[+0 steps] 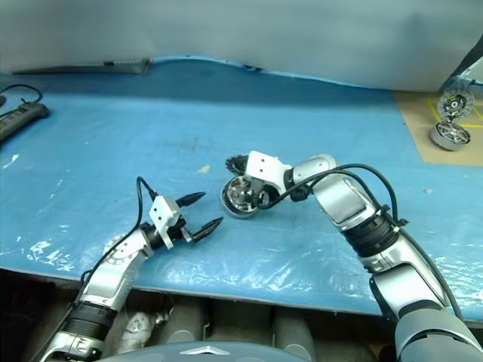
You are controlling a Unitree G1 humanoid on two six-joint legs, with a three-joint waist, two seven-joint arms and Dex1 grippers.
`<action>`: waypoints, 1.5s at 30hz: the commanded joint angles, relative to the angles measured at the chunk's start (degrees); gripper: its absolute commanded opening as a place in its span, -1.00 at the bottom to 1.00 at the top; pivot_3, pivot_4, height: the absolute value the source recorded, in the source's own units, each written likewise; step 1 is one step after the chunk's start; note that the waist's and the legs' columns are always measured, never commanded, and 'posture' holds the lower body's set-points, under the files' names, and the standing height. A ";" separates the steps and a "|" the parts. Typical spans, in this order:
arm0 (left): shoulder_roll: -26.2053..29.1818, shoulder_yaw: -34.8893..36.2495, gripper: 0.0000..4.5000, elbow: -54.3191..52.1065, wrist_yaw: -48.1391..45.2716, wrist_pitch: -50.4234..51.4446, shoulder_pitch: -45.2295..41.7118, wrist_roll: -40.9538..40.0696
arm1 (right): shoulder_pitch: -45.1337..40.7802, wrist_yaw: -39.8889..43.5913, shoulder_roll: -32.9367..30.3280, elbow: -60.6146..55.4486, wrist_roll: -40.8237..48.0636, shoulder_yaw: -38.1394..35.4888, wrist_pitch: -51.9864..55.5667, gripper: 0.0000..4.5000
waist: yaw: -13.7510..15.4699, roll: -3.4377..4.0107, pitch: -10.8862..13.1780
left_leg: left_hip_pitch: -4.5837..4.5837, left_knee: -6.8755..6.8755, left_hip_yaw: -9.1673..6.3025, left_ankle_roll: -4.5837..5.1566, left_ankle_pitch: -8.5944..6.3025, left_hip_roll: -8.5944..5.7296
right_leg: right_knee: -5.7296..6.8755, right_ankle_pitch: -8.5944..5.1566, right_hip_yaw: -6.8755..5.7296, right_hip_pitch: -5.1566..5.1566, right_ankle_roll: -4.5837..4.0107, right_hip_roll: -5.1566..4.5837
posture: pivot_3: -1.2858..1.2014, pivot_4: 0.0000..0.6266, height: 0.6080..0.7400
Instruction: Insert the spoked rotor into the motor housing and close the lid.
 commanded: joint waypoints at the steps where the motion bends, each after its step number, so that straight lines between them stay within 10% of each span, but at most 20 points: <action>1: 0.11 0.00 1.00 -1.90 -0.07 -0.68 0.21 -0.43 | -0.64 -0.59 0.80 -0.09 -0.31 -0.41 0.33 0.29 | 0.00 0.00 0.00 | 0.00 0.00 0.00 0.00 0.00 0.00 | 0.00 0.00 0.00 0.00 0.00 0.00 | 0.03 -0.52 1.00; 4: 0.13 0.06 1.00 -2.03 0.00 -0.61 0.36 -0.47 | -1.04 -0.81 1.07 -0.51 -0.01 -1.07 1.24 0.72 | 0.00 0.00 0.00 | -0.01 0.00 0.00 0.00 0.00 0.00 | -0.01 0.00 -0.01 0.00 0.00 0.00 | 0.03 -0.52 1.00; 9: 0.13 0.16 1.00 -2.07 0.04 -0.57 0.57 -0.57 | -1.16 -0.92 1.18 -3.33 2.30 -3.58 5.09 0.72 | 0.02 0.00 0.00 | -0.01 -0.01 0.00 0.00 0.00 0.00 | -0.01 0.00 0.00 0.00 0.00 0.00 | 0.03 -0.52 1.00; 22: 0.23 0.04 1.00 -1.95 -0.36 -0.47 0.52 -0.63 | 3.11 -10.28 7.36 -6.98 6.63 -8.54 12.56 -0.98 | -0.01 0.00 0.00 | 0.01 -0.02 0.00 -0.01 0.00 0.01 | 0.00 0.00 0.00 -0.01 0.00 0.01 | 0.03 -0.52 1.00; 45: 0.14 0.07 1.00 -1.85 -0.24 -0.37 0.30 -0.58 | 6.71 -9.08 4.92 -5.17 11.42 -11.48 7.69 -0.98 | 0.15 0.00 -0.01 | 0.02 -0.03 0.00 -0.02 0.00 -0.02 | -0.04 0.01 -0.01 0.04 0.02 -0.02 | 0.03 -0.52 1.00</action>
